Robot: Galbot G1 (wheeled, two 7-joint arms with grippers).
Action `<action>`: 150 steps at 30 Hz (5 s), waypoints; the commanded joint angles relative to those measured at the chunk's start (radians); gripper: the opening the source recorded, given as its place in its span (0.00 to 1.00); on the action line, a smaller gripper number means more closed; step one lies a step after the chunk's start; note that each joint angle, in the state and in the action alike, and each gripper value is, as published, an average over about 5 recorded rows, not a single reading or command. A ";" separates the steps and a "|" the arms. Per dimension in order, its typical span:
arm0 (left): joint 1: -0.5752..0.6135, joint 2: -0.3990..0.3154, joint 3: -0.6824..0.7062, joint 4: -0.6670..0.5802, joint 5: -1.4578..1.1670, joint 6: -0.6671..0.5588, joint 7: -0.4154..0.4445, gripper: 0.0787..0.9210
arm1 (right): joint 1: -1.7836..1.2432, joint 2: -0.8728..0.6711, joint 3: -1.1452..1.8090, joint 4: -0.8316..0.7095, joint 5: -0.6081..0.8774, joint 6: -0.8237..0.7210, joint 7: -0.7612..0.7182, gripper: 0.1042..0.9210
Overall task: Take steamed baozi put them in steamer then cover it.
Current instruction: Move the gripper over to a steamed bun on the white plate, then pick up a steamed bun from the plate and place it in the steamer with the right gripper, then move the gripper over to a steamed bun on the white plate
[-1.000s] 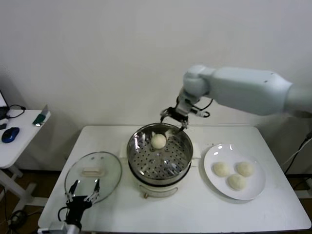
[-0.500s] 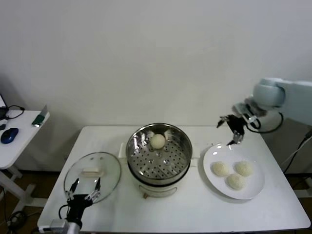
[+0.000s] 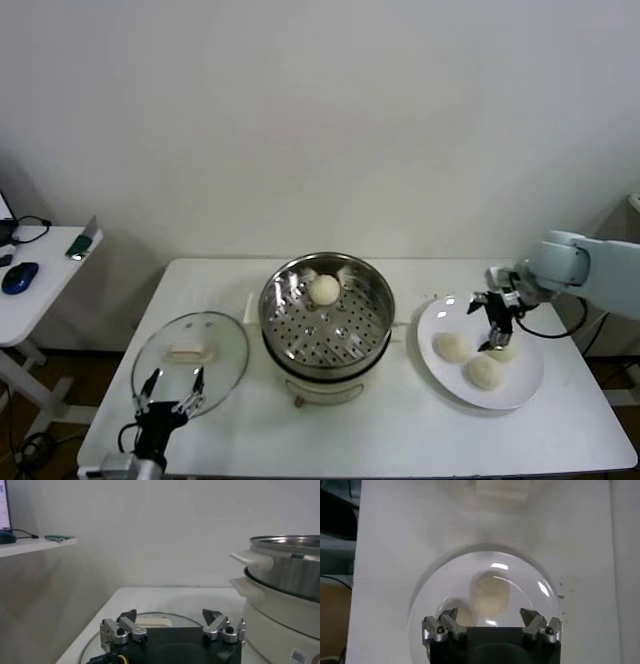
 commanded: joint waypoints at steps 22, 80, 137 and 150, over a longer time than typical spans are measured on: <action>-0.007 0.000 -0.007 0.019 -0.006 -0.007 -0.004 0.88 | -0.314 0.136 0.225 -0.189 -0.100 -0.057 0.040 0.88; -0.018 0.005 0.003 0.014 -0.004 -0.022 -0.005 0.88 | 0.342 0.643 0.071 0.237 0.461 -0.284 0.152 0.67; -0.023 -0.004 0.002 0.014 0.004 -0.020 -0.004 0.88 | 0.152 0.715 0.091 0.044 0.363 -0.329 0.227 0.88; -0.033 -0.003 0.008 0.011 0.009 -0.009 -0.001 0.88 | 0.569 0.167 -0.179 0.277 0.262 -0.080 -0.075 0.88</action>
